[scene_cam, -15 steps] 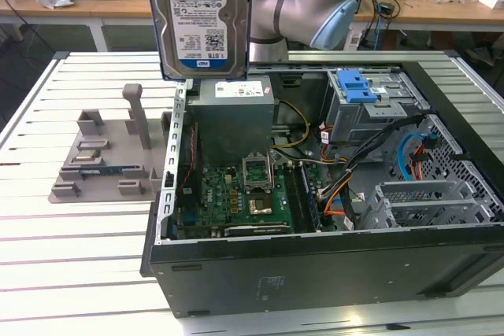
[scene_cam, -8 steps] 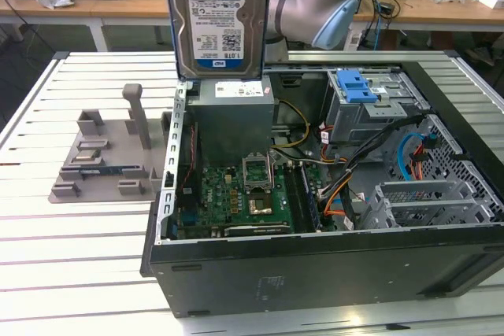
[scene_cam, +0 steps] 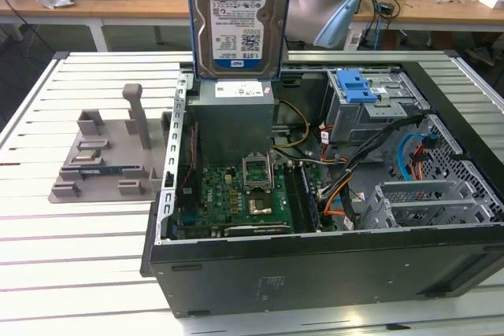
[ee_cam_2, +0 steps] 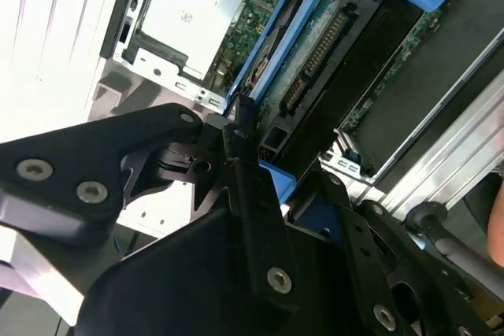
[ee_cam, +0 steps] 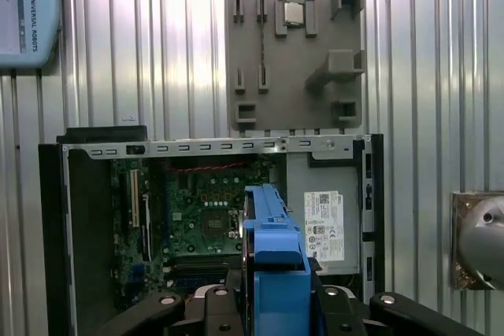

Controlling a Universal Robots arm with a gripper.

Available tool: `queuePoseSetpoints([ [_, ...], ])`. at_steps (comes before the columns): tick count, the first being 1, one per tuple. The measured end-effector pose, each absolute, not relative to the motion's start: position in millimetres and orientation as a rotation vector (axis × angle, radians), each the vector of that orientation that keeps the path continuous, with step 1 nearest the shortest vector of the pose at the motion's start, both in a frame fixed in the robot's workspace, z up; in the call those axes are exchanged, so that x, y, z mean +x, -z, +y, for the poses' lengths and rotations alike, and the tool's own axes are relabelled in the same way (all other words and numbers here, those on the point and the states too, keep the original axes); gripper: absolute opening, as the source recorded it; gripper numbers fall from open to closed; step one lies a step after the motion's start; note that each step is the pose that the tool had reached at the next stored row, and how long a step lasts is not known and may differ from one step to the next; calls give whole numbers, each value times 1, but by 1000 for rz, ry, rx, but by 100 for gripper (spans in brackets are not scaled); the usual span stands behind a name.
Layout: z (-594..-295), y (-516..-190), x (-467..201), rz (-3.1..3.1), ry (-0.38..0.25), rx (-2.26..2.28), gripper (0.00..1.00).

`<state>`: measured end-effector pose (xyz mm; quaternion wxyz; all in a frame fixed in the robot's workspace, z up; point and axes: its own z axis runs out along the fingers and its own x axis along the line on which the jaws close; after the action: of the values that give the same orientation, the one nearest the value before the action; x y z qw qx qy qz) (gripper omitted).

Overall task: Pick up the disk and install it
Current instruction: 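Pick up the disk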

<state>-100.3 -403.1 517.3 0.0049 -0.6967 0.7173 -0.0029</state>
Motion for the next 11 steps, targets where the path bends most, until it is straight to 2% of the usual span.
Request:
queuePoseSetpoints([
  [11, -404, -517, -68, 2247, 9, -2182, 37],
])
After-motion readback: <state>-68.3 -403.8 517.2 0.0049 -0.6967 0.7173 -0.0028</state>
